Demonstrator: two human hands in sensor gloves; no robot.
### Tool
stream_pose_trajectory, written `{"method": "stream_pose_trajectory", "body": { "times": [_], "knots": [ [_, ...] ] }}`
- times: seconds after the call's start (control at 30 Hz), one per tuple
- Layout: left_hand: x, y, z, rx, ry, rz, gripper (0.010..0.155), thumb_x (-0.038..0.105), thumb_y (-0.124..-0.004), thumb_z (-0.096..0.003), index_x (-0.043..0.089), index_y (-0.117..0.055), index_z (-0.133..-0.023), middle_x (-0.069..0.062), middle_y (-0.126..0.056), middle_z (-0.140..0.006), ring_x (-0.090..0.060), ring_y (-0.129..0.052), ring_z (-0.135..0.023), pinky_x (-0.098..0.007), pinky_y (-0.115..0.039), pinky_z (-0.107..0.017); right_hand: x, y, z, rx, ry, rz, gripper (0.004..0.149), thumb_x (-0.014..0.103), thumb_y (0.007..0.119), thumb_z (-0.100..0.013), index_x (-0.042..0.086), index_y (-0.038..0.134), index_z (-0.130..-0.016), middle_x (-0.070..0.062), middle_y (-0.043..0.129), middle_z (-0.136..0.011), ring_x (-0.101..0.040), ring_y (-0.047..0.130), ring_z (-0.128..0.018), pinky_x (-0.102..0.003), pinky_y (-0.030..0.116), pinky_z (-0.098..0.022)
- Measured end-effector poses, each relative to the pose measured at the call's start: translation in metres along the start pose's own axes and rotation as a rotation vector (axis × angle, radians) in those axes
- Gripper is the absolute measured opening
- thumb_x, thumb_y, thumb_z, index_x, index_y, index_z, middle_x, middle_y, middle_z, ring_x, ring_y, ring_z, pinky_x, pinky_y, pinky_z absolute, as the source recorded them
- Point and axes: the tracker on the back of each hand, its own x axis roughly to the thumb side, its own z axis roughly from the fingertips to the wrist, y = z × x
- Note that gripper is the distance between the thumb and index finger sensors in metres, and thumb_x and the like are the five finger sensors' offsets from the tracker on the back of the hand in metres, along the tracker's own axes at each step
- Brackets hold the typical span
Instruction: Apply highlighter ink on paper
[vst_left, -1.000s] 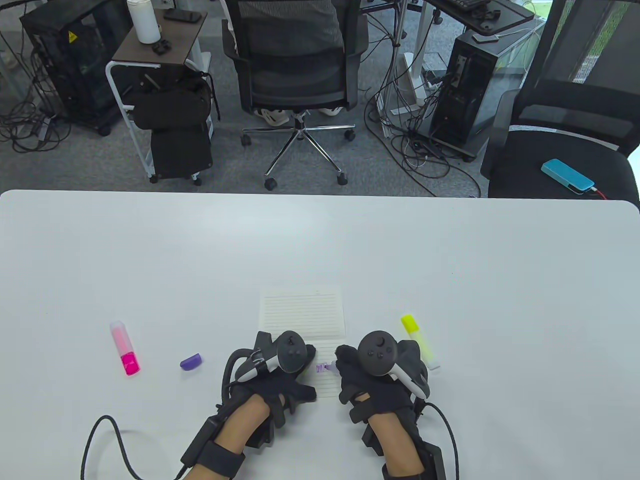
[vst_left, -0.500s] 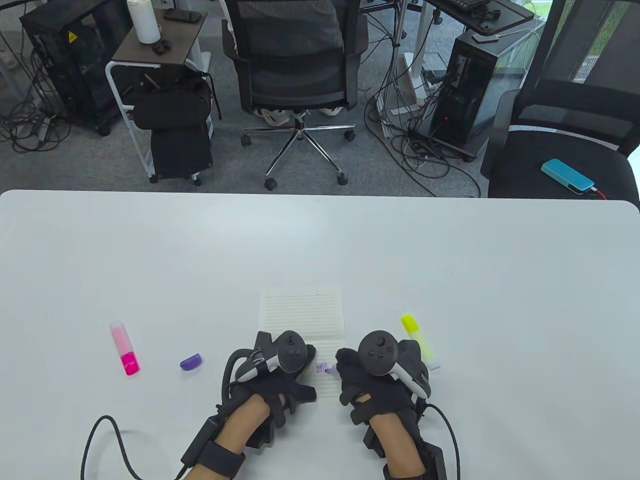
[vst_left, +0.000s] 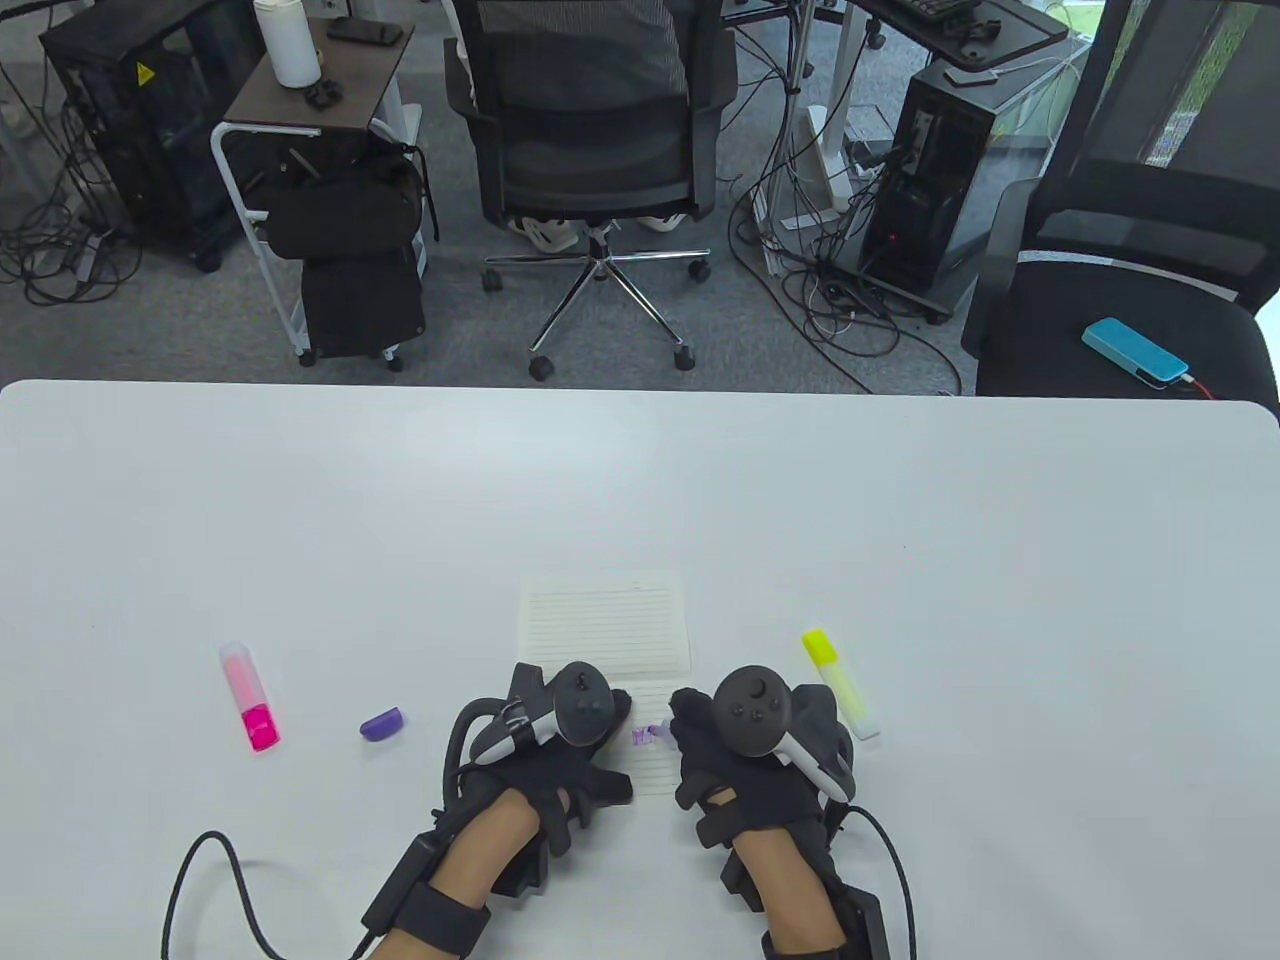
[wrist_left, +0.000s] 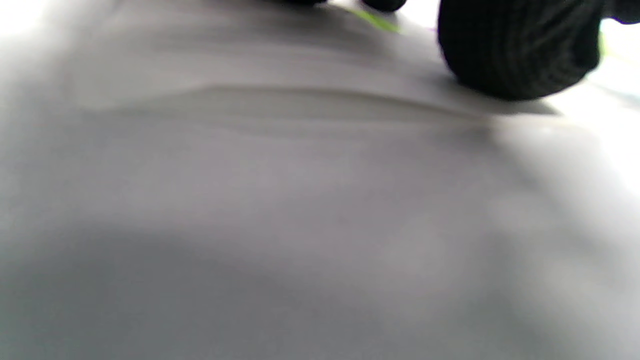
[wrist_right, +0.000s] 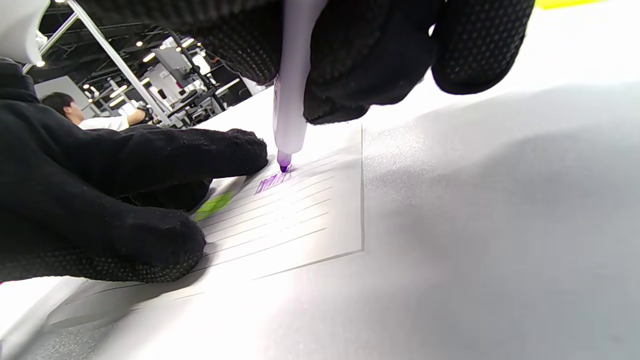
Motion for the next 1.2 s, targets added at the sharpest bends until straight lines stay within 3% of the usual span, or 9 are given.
{"method": "stream_pose_trajectory", "body": {
  "times": [0.1, 0.3, 0.43, 0.6, 0.73, 0.87, 1.2],
  "knots": [
    [0.0, 0.0, 0.0, 0.0, 0.0, -0.001, 0.085, 0.064, -0.081, -0.039, 0.043, -0.038, -0.109, 0.002, -0.043, -0.1, -0.026, -0.04, -0.09, -0.059, -0.037, -0.074, 0.0, -0.004, 0.003, 0.049, 0.018, 0.0, 0.04, 0.031, 0.075, -0.065, 0.016, 0.075, -0.102, -0.017, 0.09, -0.079, -0.03, 0.091, -0.047, -0.059, 0.071, -0.059],
    [0.0, 0.0, 0.0, 0.001, 0.0, 0.0, 0.085, 0.064, -0.081, -0.0389, 0.043, -0.038, -0.108, 0.003, -0.043, -0.1, -0.026, -0.04, -0.09, -0.059, -0.037, -0.074, 0.0, -0.001, 0.001, -0.013, 0.012, 0.018, 0.041, 0.032, 0.075, -0.065, 0.017, 0.074, -0.103, -0.017, 0.089, -0.08, -0.029, 0.091, -0.047, -0.058, 0.072, -0.059],
    [0.0, 0.0, 0.0, 0.0, -0.001, 0.0, 0.085, 0.064, -0.081, -0.0389, 0.043, -0.038, -0.109, 0.002, -0.043, -0.1, -0.026, -0.04, -0.09, -0.059, -0.037, -0.073, 0.0, -0.004, 0.003, 0.048, 0.022, -0.001, 0.04, 0.031, 0.076, -0.065, 0.016, 0.075, -0.102, -0.017, 0.09, -0.078, -0.029, 0.091, -0.046, -0.059, 0.072, -0.058],
    [0.0, 0.0, 0.0, 0.002, -0.001, -0.001, 0.085, 0.064, -0.081, -0.0389, 0.043, -0.038, -0.108, 0.002, -0.043, -0.1, -0.027, -0.04, -0.09, -0.059, -0.037, -0.073, 0.001, -0.001, 0.001, -0.022, 0.007, 0.023, 0.041, 0.032, 0.076, -0.064, 0.017, 0.075, -0.102, -0.017, 0.09, -0.079, -0.029, 0.092, -0.047, -0.058, 0.072, -0.059],
    [0.0, 0.0, 0.0, 0.003, -0.001, 0.0, 0.085, 0.064, -0.081, -0.0389, 0.043, -0.038, -0.109, 0.002, -0.043, -0.1, -0.027, -0.04, -0.09, -0.059, -0.037, -0.073, 0.002, -0.003, 0.004, 0.03, 0.023, 0.011, 0.04, 0.031, 0.076, -0.064, 0.016, 0.076, -0.101, -0.017, 0.091, -0.078, -0.029, 0.092, -0.046, -0.059, 0.072, -0.058],
    [0.0, 0.0, 0.0, 0.001, -0.002, -0.002, 0.085, 0.064, -0.081, -0.039, 0.043, -0.038, -0.109, 0.003, -0.043, -0.1, -0.027, -0.04, -0.09, -0.059, -0.037, -0.074, 0.006, 0.004, 0.001, -0.013, -0.029, 0.038, 0.041, 0.032, 0.075, -0.065, 0.017, 0.074, -0.103, -0.016, 0.089, -0.08, -0.029, 0.091, -0.048, -0.058, 0.072, -0.059],
    [0.0, 0.0, 0.0, 0.001, -0.002, -0.002, 0.085, 0.064, -0.081, -0.0389, 0.043, -0.038, -0.109, 0.002, -0.043, -0.1, -0.026, -0.04, -0.09, -0.059, -0.037, -0.074, 0.011, 0.005, 0.002, -0.023, -0.012, 0.064, 0.041, 0.033, 0.075, -0.065, 0.017, 0.074, -0.103, -0.016, 0.089, -0.08, -0.028, 0.091, -0.048, -0.058, 0.072, -0.059]
  ]
}}
